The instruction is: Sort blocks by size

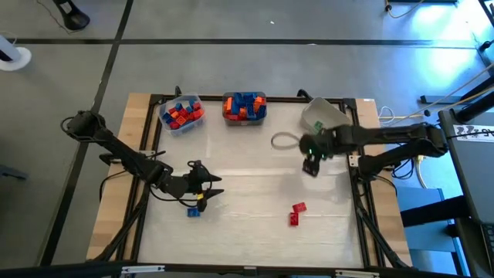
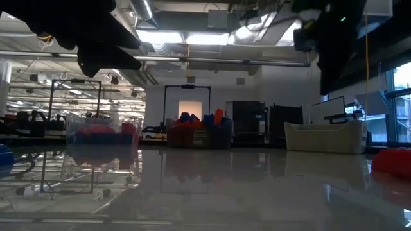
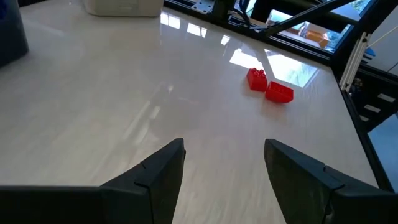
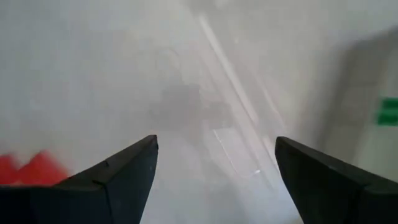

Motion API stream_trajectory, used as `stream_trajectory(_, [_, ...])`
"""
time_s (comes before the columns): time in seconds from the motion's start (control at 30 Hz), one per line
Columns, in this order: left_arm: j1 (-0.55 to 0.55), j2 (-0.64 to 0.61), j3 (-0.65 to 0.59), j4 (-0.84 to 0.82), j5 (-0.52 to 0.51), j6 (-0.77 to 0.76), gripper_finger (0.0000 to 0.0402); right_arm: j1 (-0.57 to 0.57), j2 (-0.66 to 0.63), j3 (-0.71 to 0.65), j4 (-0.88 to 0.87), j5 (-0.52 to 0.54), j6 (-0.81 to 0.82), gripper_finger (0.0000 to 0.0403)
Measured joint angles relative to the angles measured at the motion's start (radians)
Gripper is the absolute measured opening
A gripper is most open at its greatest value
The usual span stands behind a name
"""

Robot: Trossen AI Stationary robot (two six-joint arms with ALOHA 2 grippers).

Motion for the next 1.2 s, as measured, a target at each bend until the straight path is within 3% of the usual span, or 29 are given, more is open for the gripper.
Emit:
stream_trajectory(0.33, [0.000,0.000,0.000,-0.003,0.000,0.007,0.0210,0.437,0.006,-0.027,0.044,-0.002,0.115,0.0323])
stream_trajectory(0.57, [0.000,0.000,0.000,-0.003,0.000,0.016,0.0210,0.633,0.075,-0.100,0.185,0.073,0.156,0.0323])
stream_trajectory(0.8, [0.000,0.000,0.000,0.001,0.000,0.007,0.0210,0.695,0.199,-0.114,0.299,0.066,0.156,0.0323])
stream_trajectory(1.2, [0.000,0.000,0.000,-0.002,0.000,0.001,0.0210,0.692,0.385,-0.114,0.445,-0.011,0.101,0.0321])
